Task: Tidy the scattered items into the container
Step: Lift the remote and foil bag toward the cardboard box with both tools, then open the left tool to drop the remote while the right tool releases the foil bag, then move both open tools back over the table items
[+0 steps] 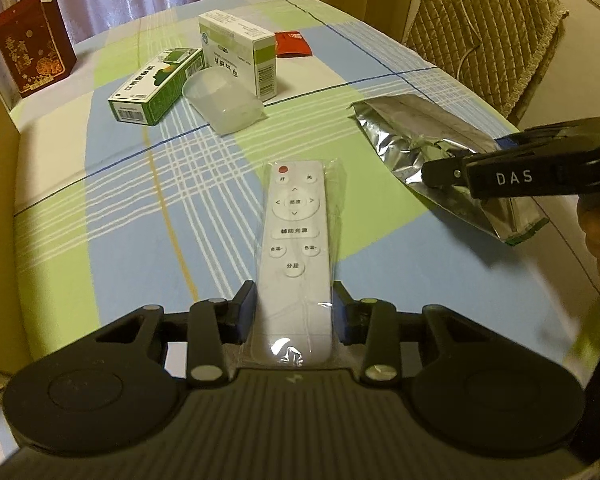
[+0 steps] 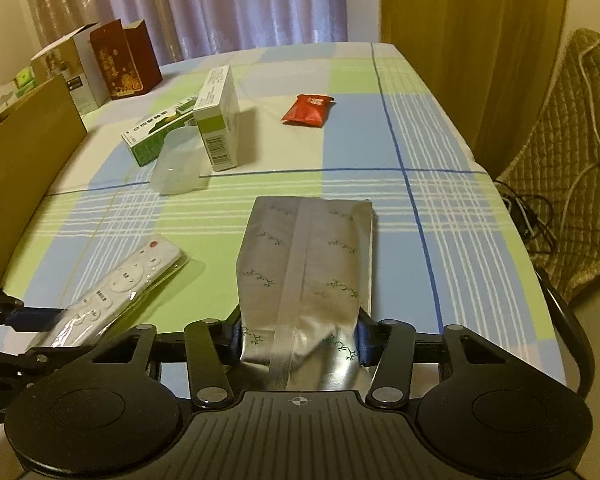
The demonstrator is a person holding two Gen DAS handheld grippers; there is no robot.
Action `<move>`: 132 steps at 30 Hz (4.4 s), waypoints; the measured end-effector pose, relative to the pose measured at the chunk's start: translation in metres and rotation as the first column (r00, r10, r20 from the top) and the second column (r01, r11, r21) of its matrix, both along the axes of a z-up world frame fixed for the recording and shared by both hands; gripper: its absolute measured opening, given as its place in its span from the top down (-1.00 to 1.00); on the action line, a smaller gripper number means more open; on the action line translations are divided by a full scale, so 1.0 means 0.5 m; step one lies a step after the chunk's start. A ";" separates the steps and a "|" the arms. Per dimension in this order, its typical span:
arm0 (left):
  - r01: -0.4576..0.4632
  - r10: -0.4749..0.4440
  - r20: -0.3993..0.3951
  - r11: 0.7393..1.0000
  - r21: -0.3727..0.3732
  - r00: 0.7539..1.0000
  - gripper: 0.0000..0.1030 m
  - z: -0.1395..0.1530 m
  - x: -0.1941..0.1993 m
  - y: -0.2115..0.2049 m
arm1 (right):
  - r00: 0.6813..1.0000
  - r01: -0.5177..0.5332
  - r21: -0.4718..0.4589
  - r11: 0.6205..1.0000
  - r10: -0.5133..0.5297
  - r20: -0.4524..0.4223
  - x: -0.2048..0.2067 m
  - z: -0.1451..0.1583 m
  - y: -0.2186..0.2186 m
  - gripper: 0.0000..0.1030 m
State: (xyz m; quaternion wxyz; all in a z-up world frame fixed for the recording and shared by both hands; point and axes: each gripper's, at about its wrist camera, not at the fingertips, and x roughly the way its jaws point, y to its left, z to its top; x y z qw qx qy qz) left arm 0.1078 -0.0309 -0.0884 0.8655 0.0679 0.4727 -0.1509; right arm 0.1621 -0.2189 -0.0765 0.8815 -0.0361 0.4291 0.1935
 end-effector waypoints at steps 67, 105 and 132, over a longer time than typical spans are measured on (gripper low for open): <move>-0.474 0.458 0.275 0.881 -0.012 0.845 0.35 0.252 -0.109 0.585 | 0.873 -0.476 0.105 0.873 0.455 0.178 -0.110 0.227 0.669 0.00; -0.547 0.536 0.286 0.836 -0.048 0.794 0.18 0.244 -0.188 0.619 | 0.876 -0.477 0.101 0.873 0.465 0.125 -0.105 0.186 0.722 0.00; -0.453 0.441 0.325 0.891 -0.044 0.837 0.16 0.296 -0.135 0.512 | 0.979 -0.183 0.144 0.972 0.168 0.114 -0.041 0.133 0.412 -0.71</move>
